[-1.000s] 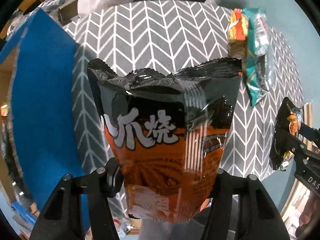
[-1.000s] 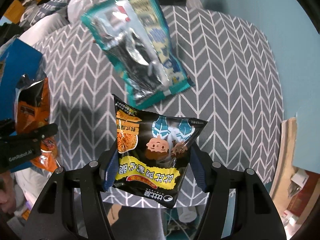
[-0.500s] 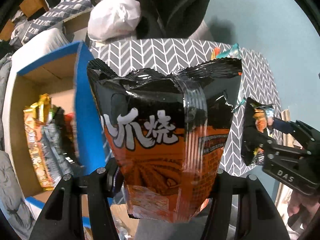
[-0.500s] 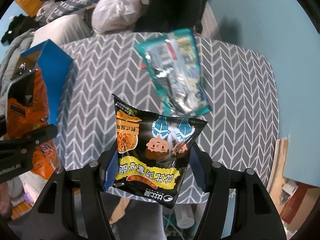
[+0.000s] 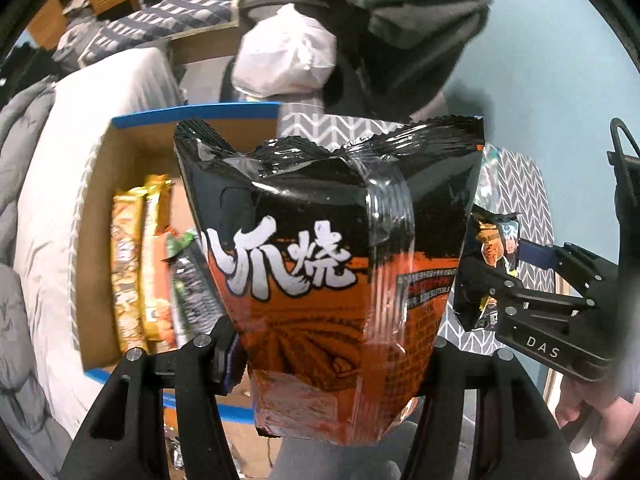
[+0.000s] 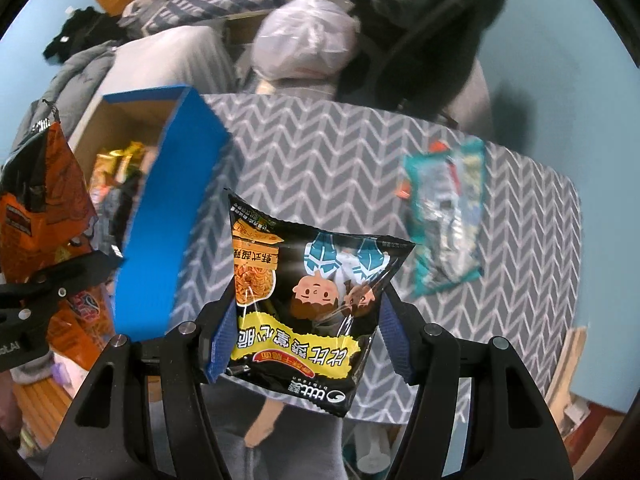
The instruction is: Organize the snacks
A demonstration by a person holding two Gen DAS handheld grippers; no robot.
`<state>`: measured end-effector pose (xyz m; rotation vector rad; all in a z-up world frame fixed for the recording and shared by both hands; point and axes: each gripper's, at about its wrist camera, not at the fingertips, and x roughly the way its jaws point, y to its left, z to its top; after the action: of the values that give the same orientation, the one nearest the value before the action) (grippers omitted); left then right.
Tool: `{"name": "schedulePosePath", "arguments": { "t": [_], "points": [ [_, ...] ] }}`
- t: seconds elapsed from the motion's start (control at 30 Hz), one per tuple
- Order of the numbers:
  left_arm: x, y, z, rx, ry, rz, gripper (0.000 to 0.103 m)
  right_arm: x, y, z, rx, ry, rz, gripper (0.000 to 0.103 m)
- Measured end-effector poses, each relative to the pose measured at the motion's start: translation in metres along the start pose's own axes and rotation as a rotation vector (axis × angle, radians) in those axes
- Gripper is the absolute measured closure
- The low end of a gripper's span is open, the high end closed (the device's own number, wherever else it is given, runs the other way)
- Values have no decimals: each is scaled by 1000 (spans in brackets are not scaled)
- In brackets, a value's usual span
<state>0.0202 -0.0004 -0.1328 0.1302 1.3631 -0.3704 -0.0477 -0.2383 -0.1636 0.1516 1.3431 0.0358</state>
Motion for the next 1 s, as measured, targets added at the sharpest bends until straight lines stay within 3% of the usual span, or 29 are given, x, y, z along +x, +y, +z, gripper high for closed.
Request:
{"name": "schedulePosePath", "arguments": {
  "t": [0.5, 1.0],
  "points": [
    [-17, 99, -7, -171, -33, 65, 43, 11, 98, 46, -127, -9, 101, 40],
    [0, 173, -9, -294, -16, 92, 43, 39, 182, 79, -217, 37, 170, 39]
  ]
}}
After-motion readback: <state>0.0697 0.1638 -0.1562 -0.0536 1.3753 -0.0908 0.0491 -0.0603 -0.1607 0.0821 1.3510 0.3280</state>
